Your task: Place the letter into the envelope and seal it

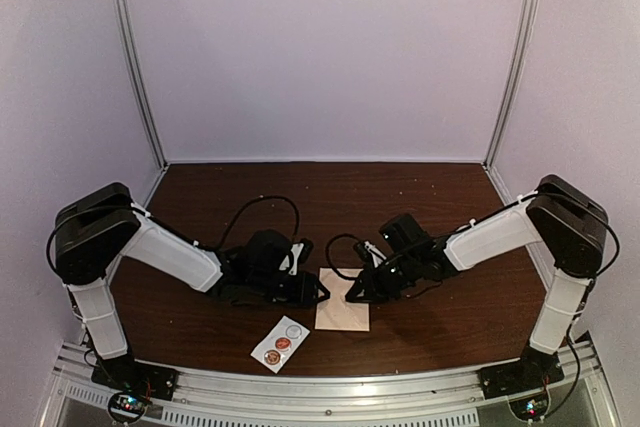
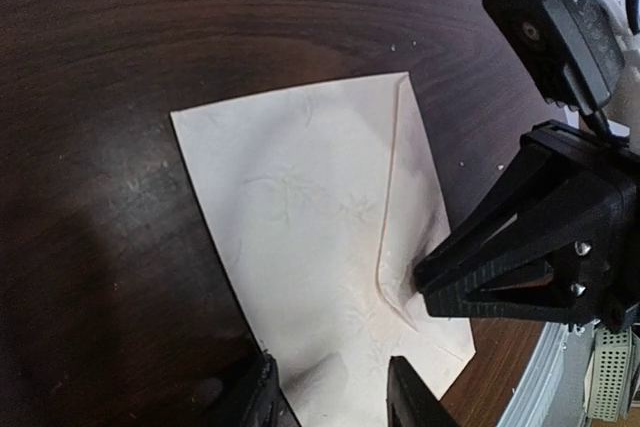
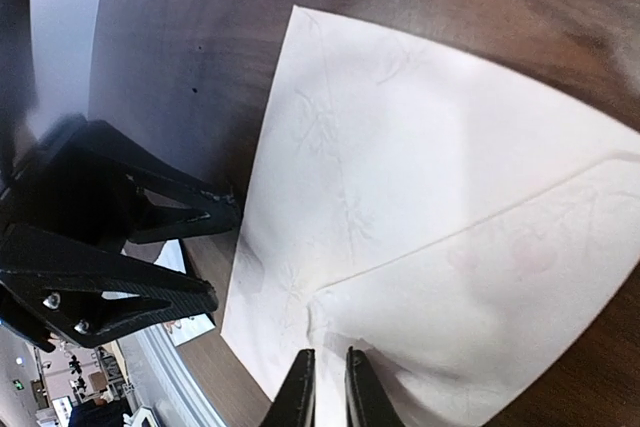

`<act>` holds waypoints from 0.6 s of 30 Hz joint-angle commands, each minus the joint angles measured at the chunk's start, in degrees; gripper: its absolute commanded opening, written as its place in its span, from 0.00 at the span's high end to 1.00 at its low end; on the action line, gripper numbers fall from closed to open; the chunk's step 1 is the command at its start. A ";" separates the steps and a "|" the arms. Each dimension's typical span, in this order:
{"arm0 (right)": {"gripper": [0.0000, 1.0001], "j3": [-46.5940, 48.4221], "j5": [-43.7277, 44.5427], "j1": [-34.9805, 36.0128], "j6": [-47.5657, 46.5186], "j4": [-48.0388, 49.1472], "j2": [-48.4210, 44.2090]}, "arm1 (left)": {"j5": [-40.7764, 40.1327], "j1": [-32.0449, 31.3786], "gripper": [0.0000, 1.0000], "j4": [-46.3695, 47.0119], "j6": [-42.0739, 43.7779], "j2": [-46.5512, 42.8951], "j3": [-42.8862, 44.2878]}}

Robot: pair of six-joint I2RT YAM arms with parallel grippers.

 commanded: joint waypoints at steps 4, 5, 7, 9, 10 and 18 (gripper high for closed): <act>0.89 1.23 -0.06 1.15 2.21 3.68 3.23 | 0.72 0.23 0.62 0.38 -0.53 1.14 -0.21; 0.89 0.97 0.34 1.16 2.23 3.53 3.65 | 0.71 0.19 0.62 0.38 -0.54 1.10 -0.19; 0.89 0.41 1.34 1.15 2.30 2.96 4.14 | 0.41 0.18 0.62 0.43 -0.56 0.85 -0.34; 0.90 -0.41 2.53 1.08 2.61 2.55 4.12 | -0.20 0.23 0.62 0.82 -0.81 0.01 -0.89; 0.90 -0.76 2.93 1.02 2.71 2.42 3.98 | -0.82 0.20 0.62 0.90 -0.86 -0.58 -1.32; 0.88 -0.50 6.22 -0.97 0.81 -1.22 1.02 | -6.01 0.23 0.58 -4.88 1.60 -9.11 -2.81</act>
